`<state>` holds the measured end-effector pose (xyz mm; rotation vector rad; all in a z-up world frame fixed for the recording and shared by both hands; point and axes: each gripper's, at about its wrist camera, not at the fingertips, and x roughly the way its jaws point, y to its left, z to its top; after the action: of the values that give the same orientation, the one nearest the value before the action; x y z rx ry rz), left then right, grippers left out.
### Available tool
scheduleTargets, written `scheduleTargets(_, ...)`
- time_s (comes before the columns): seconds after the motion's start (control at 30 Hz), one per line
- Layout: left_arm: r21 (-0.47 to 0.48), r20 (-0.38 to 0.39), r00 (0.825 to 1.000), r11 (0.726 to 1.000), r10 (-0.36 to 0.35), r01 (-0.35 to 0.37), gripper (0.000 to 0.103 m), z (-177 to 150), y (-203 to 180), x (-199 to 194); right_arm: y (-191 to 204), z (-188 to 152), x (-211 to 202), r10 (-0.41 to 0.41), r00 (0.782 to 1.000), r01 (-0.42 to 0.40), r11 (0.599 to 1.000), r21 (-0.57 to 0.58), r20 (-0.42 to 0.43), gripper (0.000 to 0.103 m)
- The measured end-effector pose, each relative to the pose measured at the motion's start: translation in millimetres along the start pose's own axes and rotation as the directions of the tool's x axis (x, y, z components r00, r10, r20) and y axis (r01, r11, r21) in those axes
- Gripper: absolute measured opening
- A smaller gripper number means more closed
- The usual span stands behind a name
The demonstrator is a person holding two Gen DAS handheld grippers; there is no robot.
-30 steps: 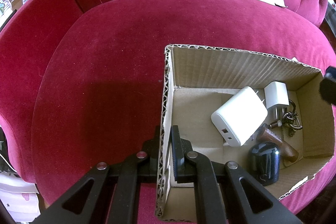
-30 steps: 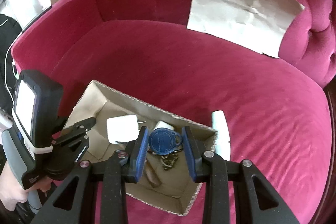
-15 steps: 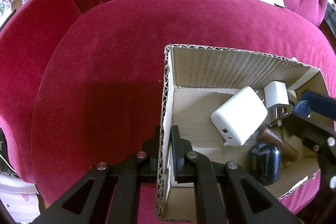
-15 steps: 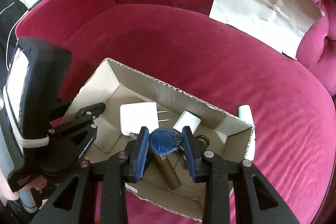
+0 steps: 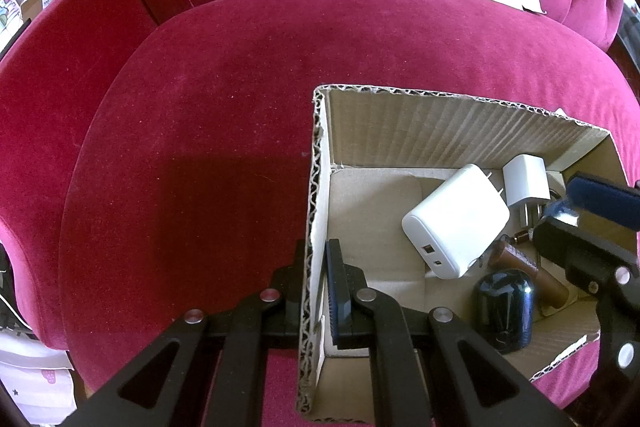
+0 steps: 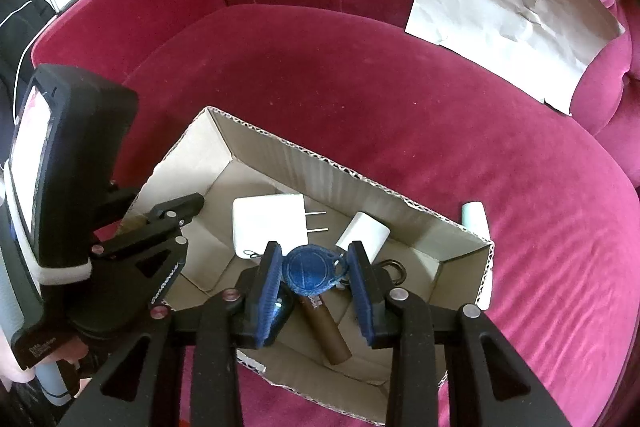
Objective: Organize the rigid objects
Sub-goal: 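Lower the blue fob into the box and open the right tool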
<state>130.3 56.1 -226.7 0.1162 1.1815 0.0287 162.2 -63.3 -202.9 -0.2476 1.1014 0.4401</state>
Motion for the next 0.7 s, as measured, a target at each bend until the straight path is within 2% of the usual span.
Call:
scheduleTargets(0.03,0.000,0.000,1.000,1.000,0.000,0.000,0.008,-0.1,0.2,0.0,-0.4,-0.7,-0.2,-0.002,1.000,0.002,1.000,0.005,0.004,0.049)
scheduleTargets(0.17,0.000,-0.001,1.000,1.000,0.001,-0.001,0.008,0.2,-0.4,-0.1,-1.3,0.1,-1.1,-0.014,1.000,0.014,1.000,0.009,0.010,0.074)
scheduleTargets(0.33,0.000,-0.001,1.000,1.000,0.001,-0.001,0.008,0.3,-0.5,-0.1,-5.7,1.0,-0.8,-0.040,0.999,0.040,0.999,0.014,0.016,0.088)
scheduleTargets(0.4,-0.001,-0.001,1.000,1.000,0.001,-0.001,0.008,0.2,-0.5,-0.2,-10.3,1.1,-1.1,-0.047,0.999,0.047,0.999,0.020,0.019,0.100)
scheduleTargets(0.43,0.000,-0.001,1.000,1.000,0.001,-0.001,0.008,0.2,-0.5,-0.1,-12.4,1.1,-1.5,-0.045,0.999,0.044,0.999,0.024,0.021,0.103)
scheduleTargets(0.7,-0.001,-0.001,1.000,1.000,0.001,-0.001,0.008,0.4,-0.5,-0.2,-14.5,2.6,-6.7,-0.059,0.997,0.059,0.998,0.016,0.044,0.103)
